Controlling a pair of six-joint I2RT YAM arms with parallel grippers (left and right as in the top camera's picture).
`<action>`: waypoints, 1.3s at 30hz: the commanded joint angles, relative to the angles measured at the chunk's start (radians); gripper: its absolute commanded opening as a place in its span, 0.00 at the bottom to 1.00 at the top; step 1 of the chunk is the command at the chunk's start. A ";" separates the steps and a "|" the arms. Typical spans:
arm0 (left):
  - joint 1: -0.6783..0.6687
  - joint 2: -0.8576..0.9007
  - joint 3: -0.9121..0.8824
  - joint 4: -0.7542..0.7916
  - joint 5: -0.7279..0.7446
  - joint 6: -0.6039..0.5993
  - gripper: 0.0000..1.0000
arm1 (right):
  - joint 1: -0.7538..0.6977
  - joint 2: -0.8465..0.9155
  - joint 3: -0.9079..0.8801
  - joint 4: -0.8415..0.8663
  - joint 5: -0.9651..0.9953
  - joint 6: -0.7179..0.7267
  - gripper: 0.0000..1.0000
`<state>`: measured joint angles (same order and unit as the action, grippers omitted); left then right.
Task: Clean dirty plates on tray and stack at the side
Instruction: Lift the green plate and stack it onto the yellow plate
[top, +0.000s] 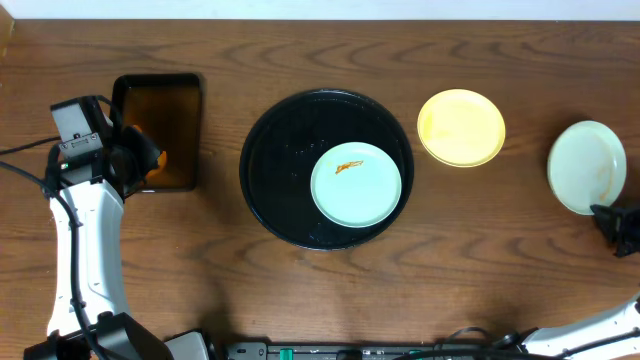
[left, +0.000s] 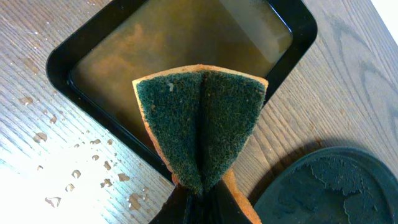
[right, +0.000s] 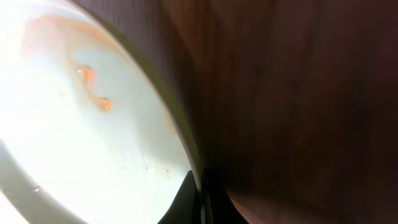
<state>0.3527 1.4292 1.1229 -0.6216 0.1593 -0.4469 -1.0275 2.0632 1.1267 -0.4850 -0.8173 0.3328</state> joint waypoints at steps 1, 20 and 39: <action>0.002 0.002 -0.001 0.000 0.009 0.009 0.08 | 0.027 0.035 -0.023 -0.008 0.023 -0.009 0.02; 0.002 0.002 -0.001 0.001 0.009 0.009 0.08 | 0.666 -0.024 0.349 -0.157 0.321 0.031 0.02; 0.002 0.002 -0.001 0.000 0.009 0.009 0.08 | 0.838 -0.023 0.388 -0.203 0.678 0.160 0.02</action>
<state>0.3527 1.4292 1.1233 -0.6216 0.1593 -0.4469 -0.1726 2.0632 1.5021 -0.6743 -0.1677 0.4694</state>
